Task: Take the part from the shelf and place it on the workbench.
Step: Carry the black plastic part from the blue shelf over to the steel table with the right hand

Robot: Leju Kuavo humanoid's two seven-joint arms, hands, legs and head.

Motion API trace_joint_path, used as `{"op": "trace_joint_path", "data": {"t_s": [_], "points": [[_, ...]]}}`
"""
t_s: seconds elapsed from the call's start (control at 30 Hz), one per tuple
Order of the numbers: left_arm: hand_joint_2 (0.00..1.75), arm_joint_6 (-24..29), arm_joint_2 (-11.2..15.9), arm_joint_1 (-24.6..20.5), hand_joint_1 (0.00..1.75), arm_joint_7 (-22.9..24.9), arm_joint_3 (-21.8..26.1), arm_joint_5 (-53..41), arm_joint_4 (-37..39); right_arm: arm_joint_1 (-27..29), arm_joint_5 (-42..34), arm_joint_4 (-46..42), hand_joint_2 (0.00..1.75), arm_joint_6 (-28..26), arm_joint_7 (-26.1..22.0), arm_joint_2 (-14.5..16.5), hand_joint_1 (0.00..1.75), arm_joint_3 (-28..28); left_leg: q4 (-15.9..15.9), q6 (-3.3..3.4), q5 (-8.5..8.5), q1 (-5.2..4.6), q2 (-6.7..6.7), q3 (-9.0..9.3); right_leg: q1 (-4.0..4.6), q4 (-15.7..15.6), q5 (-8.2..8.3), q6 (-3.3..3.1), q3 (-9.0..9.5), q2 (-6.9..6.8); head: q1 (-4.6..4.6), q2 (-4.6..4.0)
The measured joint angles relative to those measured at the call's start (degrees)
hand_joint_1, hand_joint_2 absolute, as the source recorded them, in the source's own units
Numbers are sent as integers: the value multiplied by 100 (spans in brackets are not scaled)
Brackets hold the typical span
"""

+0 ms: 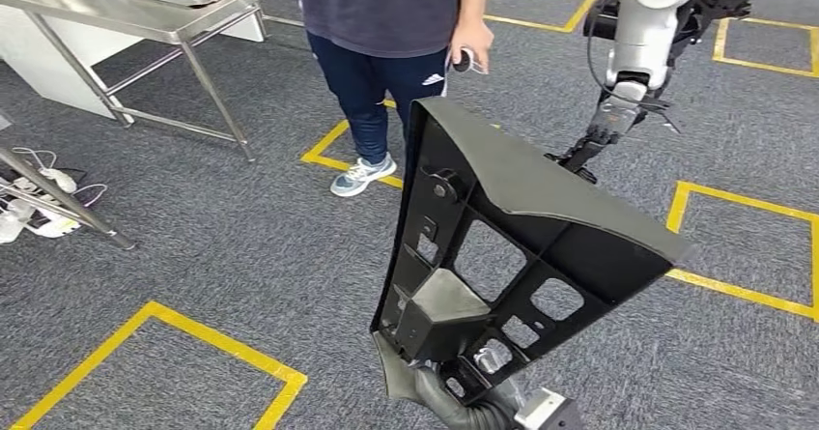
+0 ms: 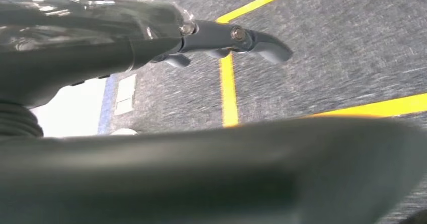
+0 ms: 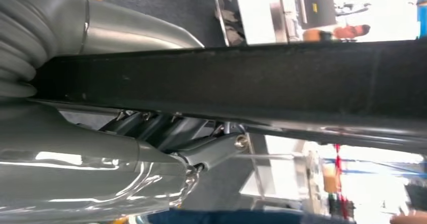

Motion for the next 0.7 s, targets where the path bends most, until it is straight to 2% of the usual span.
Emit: {"op": "trace_joint_path", "data": {"t_s": [0.03, 0.07, 0.13, 0.17, 0.2, 0.23, 0.27, 0.3, 0.33, 0.37, 0.4, 0.43, 0.47, 0.53, 0.57, 0.63, 0.67, 0.7], "points": [[175, -1, -1, 10, 0, -1, 1, 2, 0, 10, -12, -11, 175, -38, 1, -3, 175, -13, -26, 26, 5, 9, -56, 14, -14, -9, -21, 28, 27, -28, 1, 0], [175, 1, -2, 23, 0, -4, 3, 3, 0, 19, -25, -24, 175, -80, 0, -7, 175, -32, -63, 54, 14, 22, -118, 39, -25, 18, -61, 54, 44, 44, 1, 0], [175, 3, -3, 23, 0, -17, 6, 4, 0, 58, -42, -50, 175, -170, -2, -19, 175, -84, -126, 109, 34, 63, -235, 91, -38, 349, -271, 83, -80, 342, 4, 0], [175, 4, -7, 13, 0, -29, 7, 4, 0, 88, -45, -54, 175, -218, -1, -31, 175, -113, -131, 126, 32, 66, -299, 99, -37, 687, -430, 88, -253, 494, 5, 0], [175, 4, -11, 3, 0, -40, 7, 7, 0, 123, -48, -55, 175, -259, 1, -45, 175, -136, -131, 139, 27, 68, -368, 103, -36, 1071, -578, 94, -470, 565, 7, 0], [175, 4, -15, 1, 0, -49, 7, 10, 0, 156, -52, -54, 175, -291, 3, -60, 175, -153, -130, 147, 21, 68, -441, 111, -36, 1386, -659, 105, -666, 593, 6, 0], [175, 4, -18, 9, 0, -54, 7, 14, 0, 180, -61, -52, 175, -316, 5, -73, 175, -170, -128, 149, 14, 69, -515, 124, -37, 1537, -630, 116, -790, 604, 6, 0], [175, 4, -19, 16, 0, -54, 8, 18, 0, 196, -70, -51, 175, -341, 5, -79, 175, -190, -126, 145, 3, 73, -592, 146, -39, 1457, -476, 126, -805, 616, 6, 0], [175, 4, -20, 23, 0, -54, 9, 20, 0, 207, -81, -50, 175, -373, 5, -82, 175, -215, -123, 133, -13, 81, -671, 175, -43, 1164, -235, 136, -714, 644, 6, 0], [175, 3, -22, 27, 0, -54, 9, 22, 0, 219, -93, -50, 175, -414, 5, -84, 175, -245, -118, 113, -34, 91, -747, 199, -52, 783, 9, 143, -575, 732, 6, 0], [175, 3, -24, 22, 0, -54, 10, 24, 0, 235, -102, -46, 175, -465, 7, -85, 175, -275, -99, 86, -58, 90, -826, 212, -63, 420, 180, 145, -434, 846, 6, 0], [175, 3, -26, 17, 0, -54, 10, 26, 0, 259, -110, -40, 175, -518, 10, -86, 175, -305, -85, 57, -75, 92, -896, 209, -69, 176, 265, 134, -337, 943, 5, 0], [175, 2, -26, 17, 0, -54, 10, 28, 0, 288, -122, -35, 175, -568, 16, -87, 175, -338, -75, 29, -83, 95, -958, 196, -67, 66, 269, 111, -293, 1006, 5, 0], [175, 2, -25, 36, 0, -56, 13, 32, 0, 333, -168, -26, 175, -653, 25, -85, 175, -413, -82, -18, -82, 112, -1067, 176, -56, 35, 239, 42, -270, 944, 4, 0], [175, 2, -24, 52, 0, -57, 15, 41, 0, 346, -208, -25, 175, -685, 27, -81, 175, -455, -63, -40, -102, 111, -1037, 170, -60, 26, 236, 10, -257, 885, 3, 0], [175, 3, -23, 58, 0, -60, 20, 68, 0, 388, -283, -21, 175, -732, 28, -63, 175, -540, 207, -95, -275, 105, -804, 48, -80, 6, 225, -53, -224, 744, 1, 0], [175, 4, -24, 49, 0, -62, 21, 86, 0, 426, -309, -15, 175, -751, 30, -56, 175, -584, 504, -125, -430, 108, -641, -96, -77, 4, 209, -75, -209, 663, -1, 0], [175, 4, -24, 38, 0, -63, 21, 95, 0, 469, -327, -4, 175, -766, 30, -51, 175, -626, 871, -152, -592, 122, -537, -285, -72, 5, 190, -92, -196, 581, -1, 0]]}}
